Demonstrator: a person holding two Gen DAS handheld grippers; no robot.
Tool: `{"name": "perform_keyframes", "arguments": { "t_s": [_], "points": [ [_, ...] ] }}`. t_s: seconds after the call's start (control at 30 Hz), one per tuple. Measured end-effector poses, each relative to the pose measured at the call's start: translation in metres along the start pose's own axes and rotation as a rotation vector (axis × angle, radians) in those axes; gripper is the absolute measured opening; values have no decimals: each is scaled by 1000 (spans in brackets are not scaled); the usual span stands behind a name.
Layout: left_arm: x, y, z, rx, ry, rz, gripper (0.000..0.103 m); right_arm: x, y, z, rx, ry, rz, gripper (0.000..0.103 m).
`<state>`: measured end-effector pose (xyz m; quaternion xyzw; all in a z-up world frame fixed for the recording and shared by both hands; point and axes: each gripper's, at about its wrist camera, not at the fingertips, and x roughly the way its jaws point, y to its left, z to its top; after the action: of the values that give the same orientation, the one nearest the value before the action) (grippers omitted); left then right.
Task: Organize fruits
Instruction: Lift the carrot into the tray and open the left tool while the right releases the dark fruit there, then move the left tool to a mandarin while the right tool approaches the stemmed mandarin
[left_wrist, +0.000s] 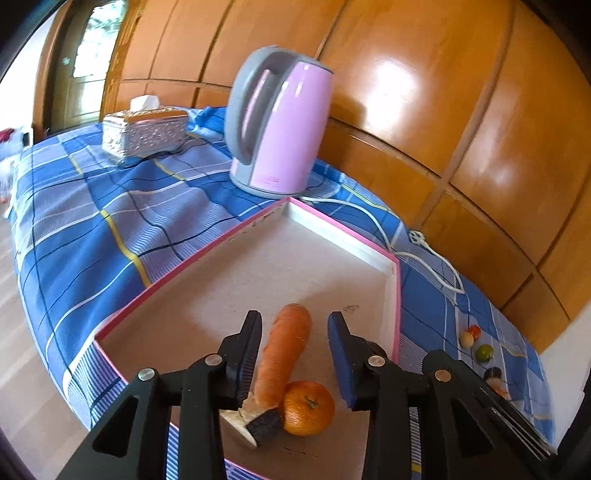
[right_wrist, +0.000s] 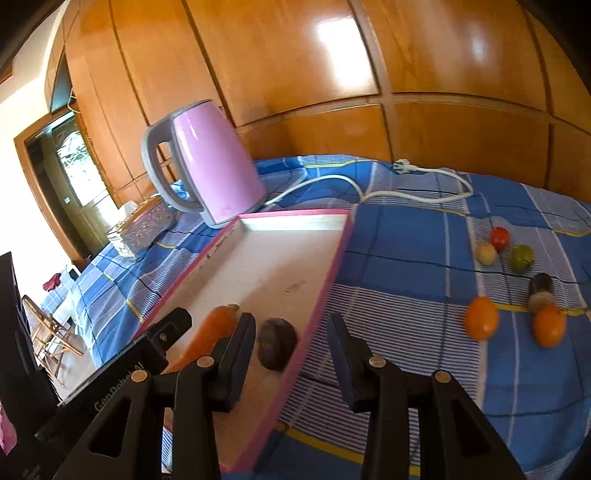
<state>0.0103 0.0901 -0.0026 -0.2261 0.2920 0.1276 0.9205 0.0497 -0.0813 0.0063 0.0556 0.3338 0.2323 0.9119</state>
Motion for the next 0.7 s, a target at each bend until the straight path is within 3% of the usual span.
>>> {"name": "perform_keyframes", "arguments": {
  "t_s": [0.33,0.7],
  "points": [
    [0,-28,-10,133,14,-47,42,-21,-31,-9,32,1,-107,41],
    [1,-54,-23,255,47,-113,42,-45,-88,-16,211,-17,-241,41]
  ]
}}
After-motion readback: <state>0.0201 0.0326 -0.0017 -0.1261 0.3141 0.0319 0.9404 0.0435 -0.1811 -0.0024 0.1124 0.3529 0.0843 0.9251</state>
